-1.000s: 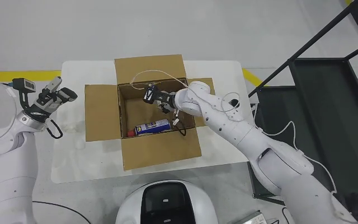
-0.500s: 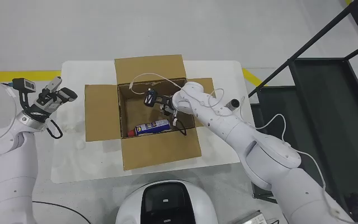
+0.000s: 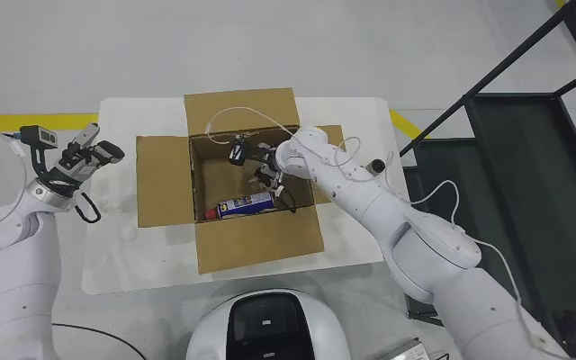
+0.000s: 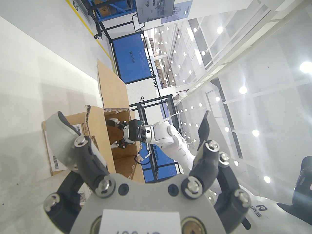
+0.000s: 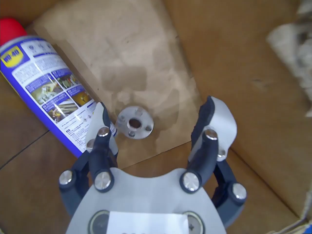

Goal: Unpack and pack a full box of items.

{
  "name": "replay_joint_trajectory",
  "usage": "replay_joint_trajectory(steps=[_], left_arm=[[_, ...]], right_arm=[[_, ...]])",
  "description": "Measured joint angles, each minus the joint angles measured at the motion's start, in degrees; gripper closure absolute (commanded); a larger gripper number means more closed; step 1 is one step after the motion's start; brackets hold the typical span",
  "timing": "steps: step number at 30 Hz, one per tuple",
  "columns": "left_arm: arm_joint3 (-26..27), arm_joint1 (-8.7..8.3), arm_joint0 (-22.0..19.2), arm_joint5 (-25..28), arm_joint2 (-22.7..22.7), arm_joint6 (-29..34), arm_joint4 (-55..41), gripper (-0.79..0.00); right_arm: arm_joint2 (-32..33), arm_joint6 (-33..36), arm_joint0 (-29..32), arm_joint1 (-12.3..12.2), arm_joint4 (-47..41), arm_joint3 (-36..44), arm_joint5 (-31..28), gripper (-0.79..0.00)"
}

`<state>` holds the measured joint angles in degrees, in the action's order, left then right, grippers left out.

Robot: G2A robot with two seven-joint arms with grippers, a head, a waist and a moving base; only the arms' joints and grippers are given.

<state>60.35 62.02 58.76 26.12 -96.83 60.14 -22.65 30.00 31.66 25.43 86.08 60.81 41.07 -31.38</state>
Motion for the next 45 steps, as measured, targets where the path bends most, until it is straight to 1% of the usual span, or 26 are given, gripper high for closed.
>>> replay_joint_trajectory(steps=[1, 4, 7, 8, 10, 11, 12, 14, 17, 21, 23, 25, 41, 43, 45], left_arm=[[0.0, 0.0, 0.0, 0.0, 0.0, 0.0, 0.0, -0.785], [0.0, 0.0, 0.0, 0.0, 0.0, 0.0, 0.0, -0.785], [0.0, 0.0, 0.0, 0.0, 0.0, 0.0, 0.0, -0.785], [0.0, 0.0, 0.0, 0.0, 0.0, 0.0, 0.0, -0.785], [0.0, 0.0, 0.0, 0.0, 0.0, 0.0, 0.0, -0.785], [0.0, 0.0, 0.0, 0.0, 0.0, 0.0, 0.0, -0.785], [0.0, 0.0, 0.0, 0.0, 0.0, 0.0, 0.0, -0.785], [0.0, 0.0, 0.0, 0.0, 0.0, 0.0, 0.0, -0.785], [0.0, 0.0, 0.0, 0.0, 0.0, 0.0, 0.0, -0.785], [0.0, 0.0, 0.0, 0.0, 0.0, 0.0, 0.0, -0.785], [0.0, 0.0, 0.0, 0.0, 0.0, 0.0, 0.0, -0.785], [0.0, 0.0, 0.0, 0.0, 0.0, 0.0, 0.0, -0.785], [0.0, 0.0, 0.0, 0.0, 0.0, 0.0, 0.0, -0.785], [0.0, 0.0, 0.0, 0.0, 0.0, 0.0, 0.0, -0.785], [0.0, 0.0, 0.0, 0.0, 0.0, 0.0, 0.0, -0.785]], right_arm=[[1.0, -0.8, 0.4, -0.6, -0.1, 1.1, -0.1, -0.785], [5.6, -3.2, 2.9, -3.4, -1.1, 7.2, -1.8, -0.785], [12.8, -4.5, 8.4, -7.5, -1.9, 17.3, -4.9, -0.785], [16.3, -3.8, 11.7, -9.4, -1.7, 22.3, -6.1, -0.785], [22.4, -2.4, 17.5, -12.1, -2.2, 30.6, -8.4, -0.785], [26.7, -1.5, 21.8, -13.8, -2.5, 36.1, -9.8, -0.785], [29.9, -0.9, 25.1, -14.9, -2.5, 40.1, -10.6, -0.785], [37.1, 0.8, 32.6, -17.0, -1.8, 48.2, -10.7, -0.785], [45.6, 0.8, 41.7, -18.7, -2.2, 56.3, -9.7, -0.785], [53.9, -1.8, 50.6, -20.0, -2.7, 61.0, -8.9, -0.785], [56.7, -3.0, 53.8, -20.3, -2.6, 62.3, -8.3, -0.785], [57.9, -4.1, 55.4, -20.5, -2.5, 63.1, -7.9, -0.785], [58.2, -4.5, 55.7, -20.5, -2.4, 63.1, -7.7, -0.785], [59.4, -5.1, 56.1, -20.7, -2.2, 62.0, -6.8, -0.785], [62.2, -5.7, 56.8, -21.0, -1.6, 59.8, -5.3, -0.785]])
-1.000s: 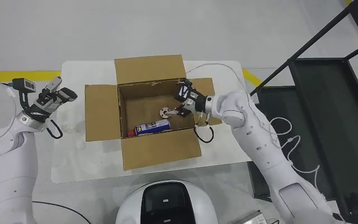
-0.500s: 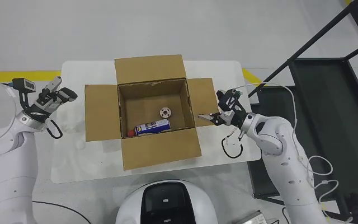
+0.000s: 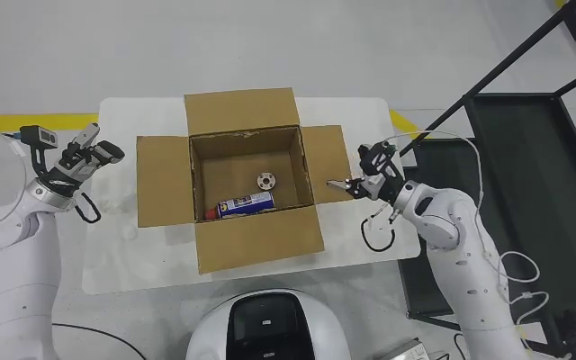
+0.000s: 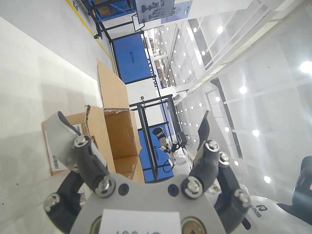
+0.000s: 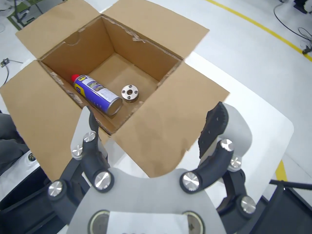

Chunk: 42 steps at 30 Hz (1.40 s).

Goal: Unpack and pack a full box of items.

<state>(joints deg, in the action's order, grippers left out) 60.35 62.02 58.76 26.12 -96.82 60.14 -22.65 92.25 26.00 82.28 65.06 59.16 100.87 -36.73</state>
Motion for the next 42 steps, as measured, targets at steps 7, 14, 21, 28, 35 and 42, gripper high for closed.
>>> replay_joint_trajectory(steps=[7, 14, 21, 28, 35, 42], left_arm=[[0.0, 0.0, 0.0, 0.0, 0.0, 0.0, 0.0, -0.785], [0.0, 0.0, 0.0, 0.0, 0.0, 0.0, 0.0, -0.785], [0.0, 0.0, 0.0, 0.0, 0.0, 0.0, 0.0, -0.785], [0.0, 0.0, 0.0, 0.0, 0.0, 0.0, 0.0, -0.785], [0.0, 0.0, 0.0, 0.0, 0.0, 0.0, 0.0, -0.785], [0.0, 0.0, 0.0, 0.0, 0.0, 0.0, 0.0, -0.785]], right_arm=[[6.6, -0.3, -0.2, -0.9, 0.1, -11.3, 3.4, -0.785], [2.2, 0.6, -7.6, -0.8, 1.4, -24.4, 5.9, -0.785], [-2.7, 1.0, -14.8, -0.1, 1.3, -35.0, 9.8, -0.785], [-6.2, -0.2, -20.4, 0.4, 2.5, -43.1, 11.3, -0.785], [-9.9, -1.8, -24.4, 1.1, 4.7, -48.7, 13.2, -0.785], [-12.6, -3.2, -27.2, 1.7, 4.9, -53.2, 13.8, 0.0]])
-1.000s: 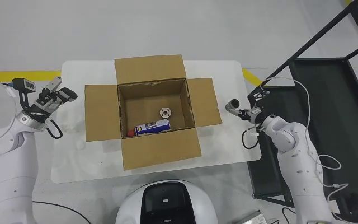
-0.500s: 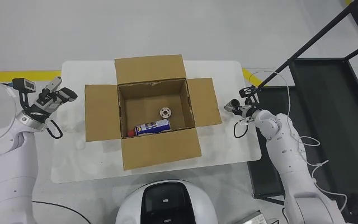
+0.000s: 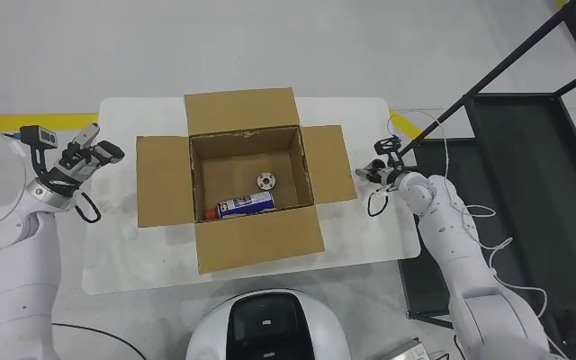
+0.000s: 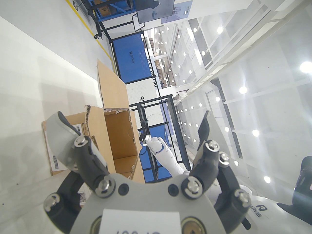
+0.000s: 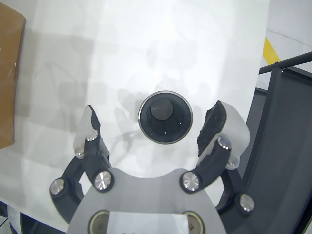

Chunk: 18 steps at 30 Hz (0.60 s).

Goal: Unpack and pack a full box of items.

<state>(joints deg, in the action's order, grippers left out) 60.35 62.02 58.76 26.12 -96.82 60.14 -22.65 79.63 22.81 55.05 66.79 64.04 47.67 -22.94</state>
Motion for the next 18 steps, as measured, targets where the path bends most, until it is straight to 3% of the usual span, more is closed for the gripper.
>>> replay_joint_trajectory(steps=[10, 18], left_arm=[[0.0, 0.0, 0.0, 0.0, 0.0, 0.0, 0.0, -0.785], [0.0, 0.0, 0.0, 0.0, 0.0, 0.0, 0.0, -0.785]], right_arm=[[-0.4, -1.7, -0.5, -0.3, 1.3, -0.8, 0.5, 0.0], [3.6, -1.5, 5.3, -2.0, 1.7, 11.1, -0.6, 0.0]])
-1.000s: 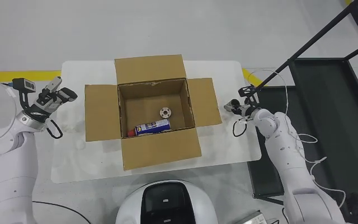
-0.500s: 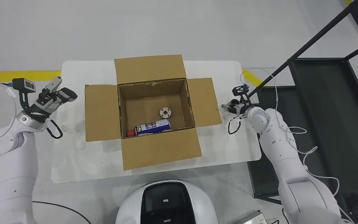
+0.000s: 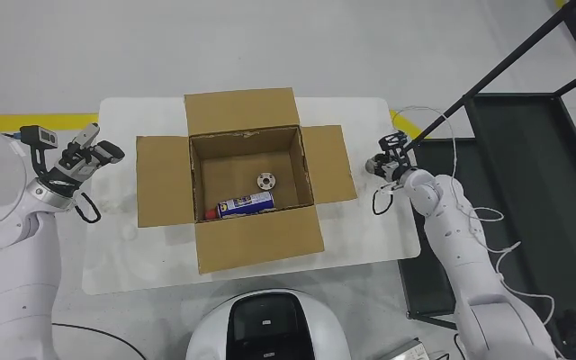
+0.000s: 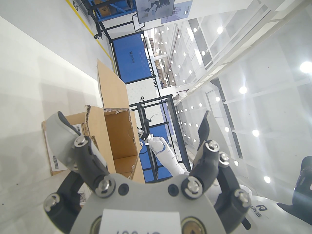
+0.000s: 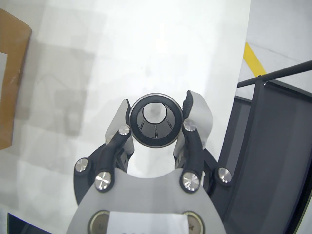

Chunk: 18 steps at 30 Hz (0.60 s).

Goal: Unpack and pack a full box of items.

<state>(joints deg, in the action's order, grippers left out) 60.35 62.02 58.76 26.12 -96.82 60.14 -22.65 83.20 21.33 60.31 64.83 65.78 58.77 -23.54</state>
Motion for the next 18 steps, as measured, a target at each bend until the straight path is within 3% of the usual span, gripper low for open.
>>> replay_joint_trajectory(steps=[5, 9, 14, 18], left_arm=[[0.0, 0.0, 0.0, 0.0, 0.0, 0.0, 0.0, -0.785], [0.0, 0.0, 0.0, 0.0, 0.0, 0.0, 0.0, -0.785], [0.0, 0.0, 0.0, 0.0, 0.0, 0.0, 0.0, -0.785], [0.0, 0.0, 0.0, 0.0, 0.0, 0.0, 0.0, -0.785]], right_arm=[[4.2, 1.2, 7.8, -1.1, -1.2, 17.6, 0.0, 0.0], [4.1, 2.2, 12.9, -1.2, -2.5, 31.2, -1.1, 0.0], [-2.8, 4.7, 13.8, -0.7, -0.4, 42.2, -3.3, 0.0], [-10.6, 6.1, 10.8, 0.1, 2.4, 44.2, -4.0, 0.0]])
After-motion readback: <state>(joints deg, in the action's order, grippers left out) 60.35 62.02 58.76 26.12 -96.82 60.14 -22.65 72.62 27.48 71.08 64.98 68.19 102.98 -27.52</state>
